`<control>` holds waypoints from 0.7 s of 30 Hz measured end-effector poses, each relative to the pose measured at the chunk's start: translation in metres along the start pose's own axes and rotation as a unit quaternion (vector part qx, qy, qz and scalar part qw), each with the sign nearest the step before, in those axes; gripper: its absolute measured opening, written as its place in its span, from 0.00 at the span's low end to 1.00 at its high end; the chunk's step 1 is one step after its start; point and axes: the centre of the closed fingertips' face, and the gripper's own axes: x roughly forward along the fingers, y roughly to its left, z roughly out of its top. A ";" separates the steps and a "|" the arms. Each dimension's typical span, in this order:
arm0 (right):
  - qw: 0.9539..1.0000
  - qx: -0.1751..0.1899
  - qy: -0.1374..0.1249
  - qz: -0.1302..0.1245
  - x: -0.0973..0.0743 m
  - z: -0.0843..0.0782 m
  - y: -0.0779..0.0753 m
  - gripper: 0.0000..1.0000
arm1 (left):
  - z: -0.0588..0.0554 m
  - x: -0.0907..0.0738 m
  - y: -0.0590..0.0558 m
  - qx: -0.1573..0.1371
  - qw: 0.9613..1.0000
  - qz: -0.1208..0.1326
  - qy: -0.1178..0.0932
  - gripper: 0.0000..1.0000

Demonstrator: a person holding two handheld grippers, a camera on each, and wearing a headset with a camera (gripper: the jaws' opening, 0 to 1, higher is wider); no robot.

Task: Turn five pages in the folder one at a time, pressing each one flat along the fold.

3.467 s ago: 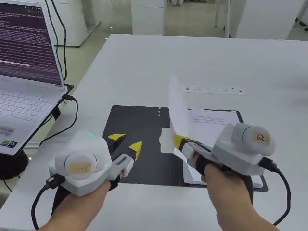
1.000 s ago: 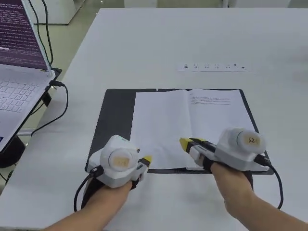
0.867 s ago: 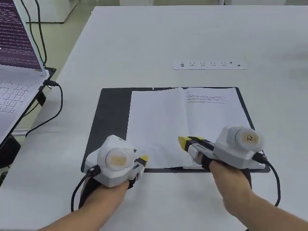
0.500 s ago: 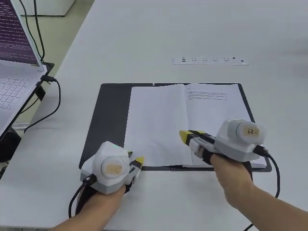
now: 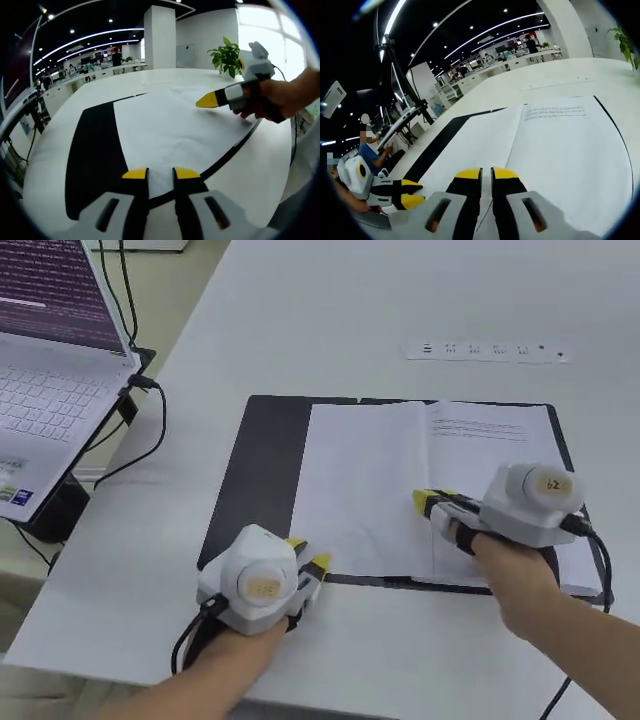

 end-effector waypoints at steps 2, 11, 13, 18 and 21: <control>1.000 -0.003 0.000 -0.003 0.003 0.002 -0.002 0.01 | -0.001 0.001 0.000 -0.002 1.000 0.001 0.000 0.18; 1.000 -0.009 -0.001 -0.005 0.016 0.014 -0.010 0.00 | -0.002 0.001 0.002 -0.005 1.000 0.003 -0.005 0.18; 1.000 -0.012 -0.008 -0.003 0.019 0.020 -0.012 0.00 | -0.003 0.001 0.002 -0.006 1.000 0.003 -0.005 0.18; 1.000 -0.003 -0.005 -0.008 0.029 0.028 -0.024 0.00 | -0.003 0.000 0.002 -0.007 1.000 0.004 -0.008 0.18; 1.000 -0.008 -0.003 -0.006 0.035 0.033 -0.026 0.00 | -0.003 0.001 0.002 -0.009 1.000 0.004 -0.009 0.18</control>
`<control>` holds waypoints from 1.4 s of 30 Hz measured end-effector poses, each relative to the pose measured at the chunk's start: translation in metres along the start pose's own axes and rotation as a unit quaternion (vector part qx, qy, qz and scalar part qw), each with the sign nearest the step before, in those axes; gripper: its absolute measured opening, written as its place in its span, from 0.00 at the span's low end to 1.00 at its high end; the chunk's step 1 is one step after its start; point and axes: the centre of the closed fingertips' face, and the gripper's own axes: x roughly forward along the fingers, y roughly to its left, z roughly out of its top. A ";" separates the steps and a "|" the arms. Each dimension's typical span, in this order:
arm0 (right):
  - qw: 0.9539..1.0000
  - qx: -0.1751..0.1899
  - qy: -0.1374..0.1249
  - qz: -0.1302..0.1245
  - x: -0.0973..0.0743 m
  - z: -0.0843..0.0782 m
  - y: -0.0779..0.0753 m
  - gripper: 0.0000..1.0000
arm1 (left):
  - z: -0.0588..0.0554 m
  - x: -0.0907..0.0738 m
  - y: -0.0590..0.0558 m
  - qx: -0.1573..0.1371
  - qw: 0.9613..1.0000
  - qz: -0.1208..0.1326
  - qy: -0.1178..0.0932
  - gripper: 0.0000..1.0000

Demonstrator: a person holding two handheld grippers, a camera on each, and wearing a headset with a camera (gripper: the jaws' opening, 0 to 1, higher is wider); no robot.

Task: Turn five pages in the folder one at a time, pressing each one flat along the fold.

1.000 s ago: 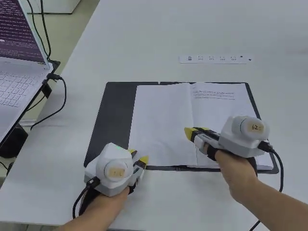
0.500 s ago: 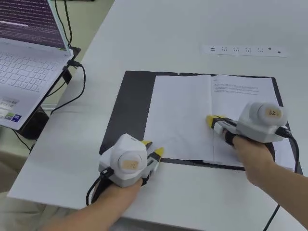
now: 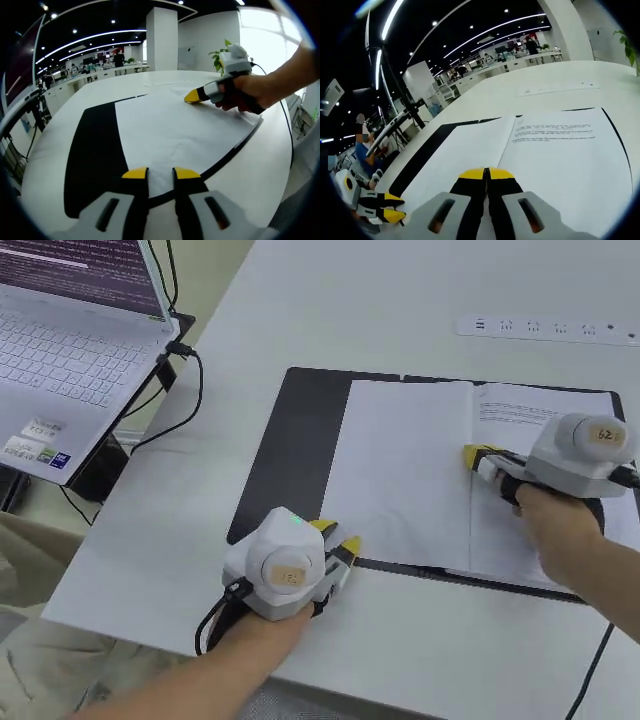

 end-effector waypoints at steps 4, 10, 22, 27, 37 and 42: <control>1.000 -0.004 0.000 0.001 0.009 0.007 -0.004 0.00 | 0.000 0.000 0.000 0.000 1.000 0.000 -0.001 0.18; 1.000 -0.013 0.003 0.003 0.031 0.023 -0.018 0.00 | 0.001 0.000 0.000 0.001 1.000 0.000 -0.001 0.18; 1.000 -0.026 0.003 -0.011 0.058 0.042 -0.032 0.00 | 0.001 0.001 0.000 -0.003 1.000 0.001 -0.004 0.18; 0.999 -0.037 -0.003 -0.015 0.075 0.047 -0.043 0.00 | 0.001 0.001 0.000 -0.004 1.000 0.001 -0.005 0.18; 0.996 -0.082 -0.006 -0.031 0.094 0.057 -0.055 0.00 | 0.001 0.002 0.000 -0.004 1.000 0.000 -0.006 0.18; 0.996 -0.078 -0.003 -0.032 0.098 0.057 -0.059 0.00 | 0.001 0.002 0.000 -0.004 1.000 0.000 -0.005 0.18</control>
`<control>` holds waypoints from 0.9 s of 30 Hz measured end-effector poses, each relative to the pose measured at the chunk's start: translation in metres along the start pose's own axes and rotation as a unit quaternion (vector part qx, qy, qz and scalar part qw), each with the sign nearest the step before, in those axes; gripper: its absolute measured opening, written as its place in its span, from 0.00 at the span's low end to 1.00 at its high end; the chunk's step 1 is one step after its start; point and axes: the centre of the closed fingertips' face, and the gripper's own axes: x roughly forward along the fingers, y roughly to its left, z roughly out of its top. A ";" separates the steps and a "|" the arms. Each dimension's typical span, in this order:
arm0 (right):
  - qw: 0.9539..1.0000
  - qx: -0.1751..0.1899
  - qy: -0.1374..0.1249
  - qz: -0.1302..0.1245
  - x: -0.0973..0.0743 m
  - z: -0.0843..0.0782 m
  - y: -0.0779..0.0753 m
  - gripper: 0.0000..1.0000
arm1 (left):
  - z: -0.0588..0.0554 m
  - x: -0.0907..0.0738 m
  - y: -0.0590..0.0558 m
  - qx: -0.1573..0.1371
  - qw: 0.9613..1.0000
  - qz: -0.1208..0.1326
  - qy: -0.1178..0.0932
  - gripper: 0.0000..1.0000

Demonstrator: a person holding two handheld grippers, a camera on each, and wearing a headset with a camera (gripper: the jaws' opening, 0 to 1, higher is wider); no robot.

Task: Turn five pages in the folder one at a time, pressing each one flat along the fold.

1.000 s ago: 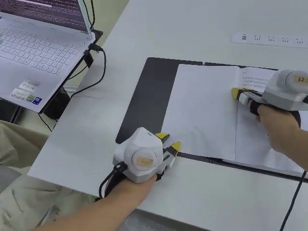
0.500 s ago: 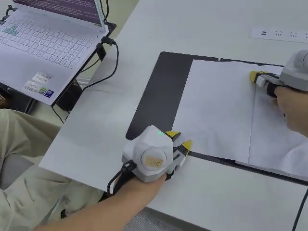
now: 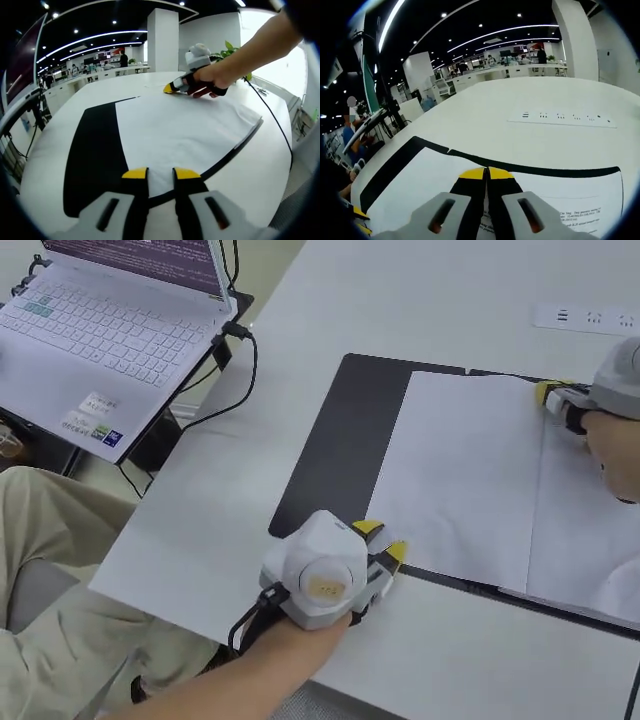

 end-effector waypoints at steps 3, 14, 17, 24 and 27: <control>1.000 0.003 0.002 -0.001 -0.001 -0.001 0.000 0.00 | 0.000 0.000 0.000 0.000 1.000 -0.001 0.000 0.18; 1.000 -0.001 0.012 0.009 -0.020 -0.011 0.012 0.00 | 0.001 -0.001 -0.001 0.002 1.000 -0.003 0.001 0.18; 1.000 -0.001 0.009 0.014 -0.026 -0.016 0.016 0.00 | 0.001 -0.001 -0.001 0.002 1.000 -0.005 0.000 0.18; 1.000 -0.004 0.008 0.023 -0.036 -0.022 0.025 0.00 | 0.001 -0.001 0.000 0.005 1.000 -0.007 0.000 0.18; 1.000 0.000 0.009 0.024 -0.039 -0.025 0.026 0.00 | 0.001 -0.001 0.000 0.005 1.000 -0.007 0.000 0.18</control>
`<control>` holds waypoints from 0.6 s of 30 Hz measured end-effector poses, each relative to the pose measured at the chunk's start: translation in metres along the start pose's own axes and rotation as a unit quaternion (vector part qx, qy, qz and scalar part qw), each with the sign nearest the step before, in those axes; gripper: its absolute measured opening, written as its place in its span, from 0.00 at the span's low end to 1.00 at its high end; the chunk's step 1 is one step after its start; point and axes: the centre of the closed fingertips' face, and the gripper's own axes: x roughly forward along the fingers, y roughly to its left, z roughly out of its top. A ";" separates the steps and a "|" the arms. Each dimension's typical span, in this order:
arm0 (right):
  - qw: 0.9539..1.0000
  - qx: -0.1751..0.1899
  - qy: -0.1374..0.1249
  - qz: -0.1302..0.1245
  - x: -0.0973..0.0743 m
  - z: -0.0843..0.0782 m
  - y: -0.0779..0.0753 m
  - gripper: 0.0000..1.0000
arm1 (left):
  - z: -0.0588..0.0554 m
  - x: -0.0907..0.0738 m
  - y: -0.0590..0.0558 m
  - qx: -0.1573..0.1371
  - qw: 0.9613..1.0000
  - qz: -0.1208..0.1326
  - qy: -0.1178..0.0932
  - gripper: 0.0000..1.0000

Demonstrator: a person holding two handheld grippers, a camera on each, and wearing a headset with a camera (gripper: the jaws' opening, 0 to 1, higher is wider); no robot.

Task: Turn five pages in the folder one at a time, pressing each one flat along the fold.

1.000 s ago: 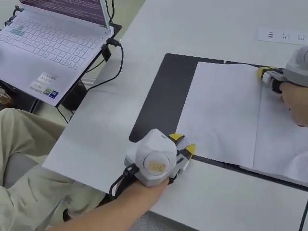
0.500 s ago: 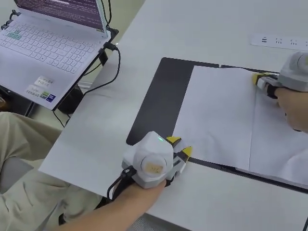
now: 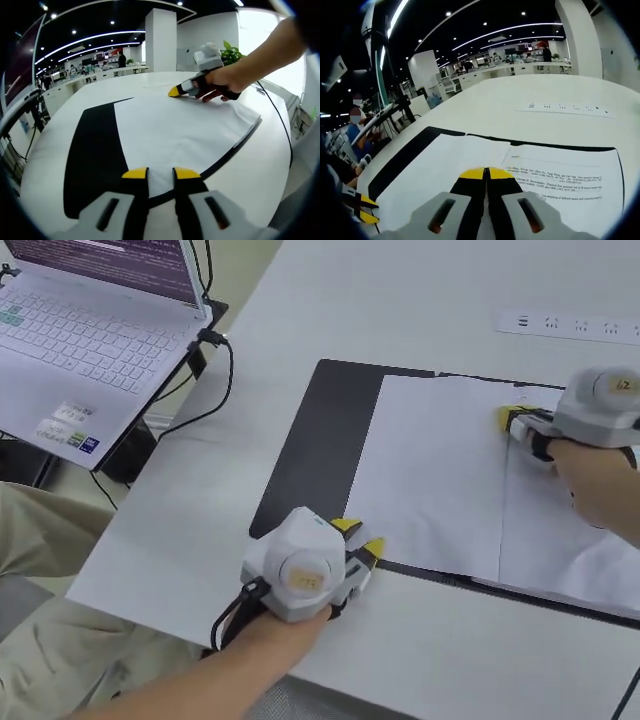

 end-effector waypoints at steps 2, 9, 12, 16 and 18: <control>1.000 0.002 -0.001 -0.001 -0.002 -0.002 0.001 0.00 | 0.000 0.000 0.000 0.000 1.000 0.000 0.000 0.18; 1.000 0.001 0.003 0.005 -0.012 -0.009 0.009 0.00 | 0.000 -0.001 0.000 0.003 1.000 -0.002 -0.002 0.17; 1.000 0.002 0.003 0.007 -0.016 -0.012 0.012 0.00 | 0.000 0.000 0.000 0.004 1.000 -0.002 -0.003 0.17; 1.000 0.007 0.002 0.007 -0.020 -0.015 0.015 0.00 | 0.000 0.000 0.000 0.006 1.000 -0.002 -0.005 0.17; 1.000 0.012 0.001 0.008 -0.022 -0.016 0.015 0.00 | -0.001 0.000 0.000 0.007 1.000 -0.003 -0.005 0.17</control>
